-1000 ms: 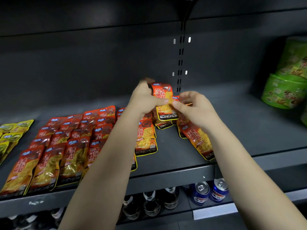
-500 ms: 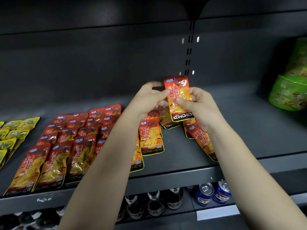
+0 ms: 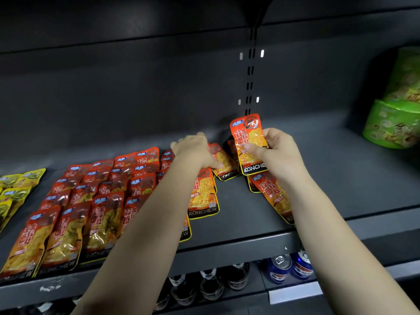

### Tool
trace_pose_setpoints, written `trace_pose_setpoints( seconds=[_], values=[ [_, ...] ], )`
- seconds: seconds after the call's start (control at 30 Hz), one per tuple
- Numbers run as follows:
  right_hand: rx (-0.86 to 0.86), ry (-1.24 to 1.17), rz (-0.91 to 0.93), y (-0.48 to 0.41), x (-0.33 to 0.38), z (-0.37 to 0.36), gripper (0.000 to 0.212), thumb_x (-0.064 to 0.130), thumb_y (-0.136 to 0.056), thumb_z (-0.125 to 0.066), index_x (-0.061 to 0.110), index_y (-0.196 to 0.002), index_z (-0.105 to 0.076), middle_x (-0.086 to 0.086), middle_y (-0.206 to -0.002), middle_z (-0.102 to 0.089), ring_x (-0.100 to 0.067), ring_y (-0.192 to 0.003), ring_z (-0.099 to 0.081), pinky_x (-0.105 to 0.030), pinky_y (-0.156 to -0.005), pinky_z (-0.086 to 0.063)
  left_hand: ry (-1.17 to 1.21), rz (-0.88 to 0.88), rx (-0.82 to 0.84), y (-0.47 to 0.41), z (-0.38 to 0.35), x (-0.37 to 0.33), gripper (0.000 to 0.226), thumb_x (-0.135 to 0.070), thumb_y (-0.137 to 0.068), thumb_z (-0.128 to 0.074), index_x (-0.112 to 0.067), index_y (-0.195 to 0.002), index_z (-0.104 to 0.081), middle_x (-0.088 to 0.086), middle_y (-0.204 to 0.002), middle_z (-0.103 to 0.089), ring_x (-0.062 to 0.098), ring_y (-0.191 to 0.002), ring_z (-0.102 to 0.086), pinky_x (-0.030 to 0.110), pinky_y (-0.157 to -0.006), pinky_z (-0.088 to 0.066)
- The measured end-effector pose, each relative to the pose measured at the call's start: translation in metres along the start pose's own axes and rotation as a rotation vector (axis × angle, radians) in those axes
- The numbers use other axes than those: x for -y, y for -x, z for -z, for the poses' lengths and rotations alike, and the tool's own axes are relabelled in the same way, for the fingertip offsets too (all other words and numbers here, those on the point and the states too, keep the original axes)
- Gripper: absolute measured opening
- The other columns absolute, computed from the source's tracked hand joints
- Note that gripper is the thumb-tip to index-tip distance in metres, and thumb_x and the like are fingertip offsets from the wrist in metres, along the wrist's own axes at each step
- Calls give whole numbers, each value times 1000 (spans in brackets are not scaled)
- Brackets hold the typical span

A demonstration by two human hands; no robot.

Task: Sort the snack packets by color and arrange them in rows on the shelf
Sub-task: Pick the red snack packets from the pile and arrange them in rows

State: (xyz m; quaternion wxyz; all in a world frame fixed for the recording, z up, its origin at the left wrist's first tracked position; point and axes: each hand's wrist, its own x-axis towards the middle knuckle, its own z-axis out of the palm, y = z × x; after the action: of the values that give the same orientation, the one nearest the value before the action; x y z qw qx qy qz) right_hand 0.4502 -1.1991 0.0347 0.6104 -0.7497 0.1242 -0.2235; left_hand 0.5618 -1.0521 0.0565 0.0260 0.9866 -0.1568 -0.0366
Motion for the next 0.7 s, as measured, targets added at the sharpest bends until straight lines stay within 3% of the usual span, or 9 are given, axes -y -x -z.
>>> trace_pose_setpoints(
  seconds=[0.37,0.7],
  values=[
    [-8,4,-3,2,3,2,17,20,-82,-77,19,-93,-65,3,-91,-75,-16,-82,-73,-46,-85,-57,112,-41,0,-6,-4,-7,87,-58,-64,-80,-22,-134,-43,5,-134,-51,29,-127,-45,41,-91,-31],
    [2,98,-35,-1,-3,2,17,21,-77,-80,20,-87,-67,2,-86,-76,-17,-79,-73,-46,-84,-57,344,-84,-26,-5,-7,-18,91,-33,-59,-90,-27,-136,-41,6,-135,-40,28,-120,-52,41,-101,-28]
  ],
)
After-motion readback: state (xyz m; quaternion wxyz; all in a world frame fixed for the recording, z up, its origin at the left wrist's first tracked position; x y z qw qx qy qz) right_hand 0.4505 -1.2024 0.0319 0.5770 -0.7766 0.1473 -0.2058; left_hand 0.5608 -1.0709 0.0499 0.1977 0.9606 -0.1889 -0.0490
